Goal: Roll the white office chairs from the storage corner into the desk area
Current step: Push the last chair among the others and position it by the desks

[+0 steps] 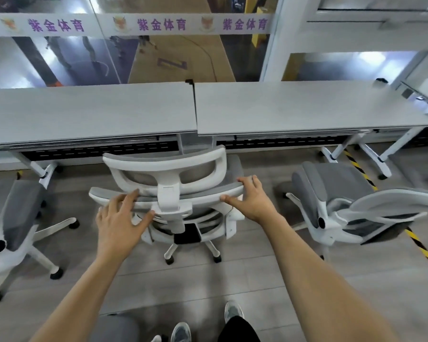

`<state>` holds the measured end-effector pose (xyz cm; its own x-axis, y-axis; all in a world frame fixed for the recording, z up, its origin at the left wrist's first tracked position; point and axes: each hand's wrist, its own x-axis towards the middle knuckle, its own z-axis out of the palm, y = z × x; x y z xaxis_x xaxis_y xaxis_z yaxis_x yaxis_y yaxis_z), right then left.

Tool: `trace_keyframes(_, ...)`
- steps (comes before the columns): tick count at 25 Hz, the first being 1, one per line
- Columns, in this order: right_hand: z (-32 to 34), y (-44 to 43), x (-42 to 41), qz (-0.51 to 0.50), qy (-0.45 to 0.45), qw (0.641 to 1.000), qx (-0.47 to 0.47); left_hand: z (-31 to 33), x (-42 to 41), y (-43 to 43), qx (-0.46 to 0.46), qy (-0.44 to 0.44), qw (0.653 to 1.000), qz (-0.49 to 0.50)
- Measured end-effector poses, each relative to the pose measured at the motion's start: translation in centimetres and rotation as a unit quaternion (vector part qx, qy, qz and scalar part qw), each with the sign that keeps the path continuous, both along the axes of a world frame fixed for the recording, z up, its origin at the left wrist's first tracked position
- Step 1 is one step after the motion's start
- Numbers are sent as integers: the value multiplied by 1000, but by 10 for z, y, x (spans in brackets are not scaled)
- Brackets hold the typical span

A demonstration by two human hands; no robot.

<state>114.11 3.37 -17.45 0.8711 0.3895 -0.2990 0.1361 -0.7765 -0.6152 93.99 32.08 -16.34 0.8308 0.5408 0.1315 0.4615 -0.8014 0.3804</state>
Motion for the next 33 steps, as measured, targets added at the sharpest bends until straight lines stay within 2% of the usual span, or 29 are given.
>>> trace_keyframes(2,-2,-13,9,28,-49,998,-25,1,-3,-47,21,-139,990,19)
trace_keyframes(4,-5,-50,19,16,-102,994,-32,3,10,-105,31,-204,975,-78)
trace_keyframes(7,-9,-154,47,-105,-212,964,-120,-1,76,-179,36,-148,956,-250)
trace_keyframes(9,-8,-237,75,-187,-253,920,-235,-8,130,-211,63,-81,955,-278)
trace_keyframes(12,-7,-341,109,-260,-190,879,-352,-23,192,-233,126,30,971,-200)
trace_keyframes(14,-18,-382,123,-244,-166,878,-376,-31,210,-234,149,119,975,-110)
trace_keyframes(16,-29,-402,137,-211,-172,887,-374,-35,217,-236,166,155,972,-61)
trace_keyframes(19,-38,-406,163,-235,-191,887,-349,-37,221,-241,191,117,974,-41)
trace_keyframes(22,-41,-400,181,-271,-233,890,-283,-39,223,-245,203,97,974,-29)
trace_keyframes(28,-38,-387,222,-261,-260,892,-262,-36,224,-243,219,62,973,-42)
trace_keyframes(33,-41,-395,249,-253,-262,886,-288,-38,222,-241,220,51,973,-41)
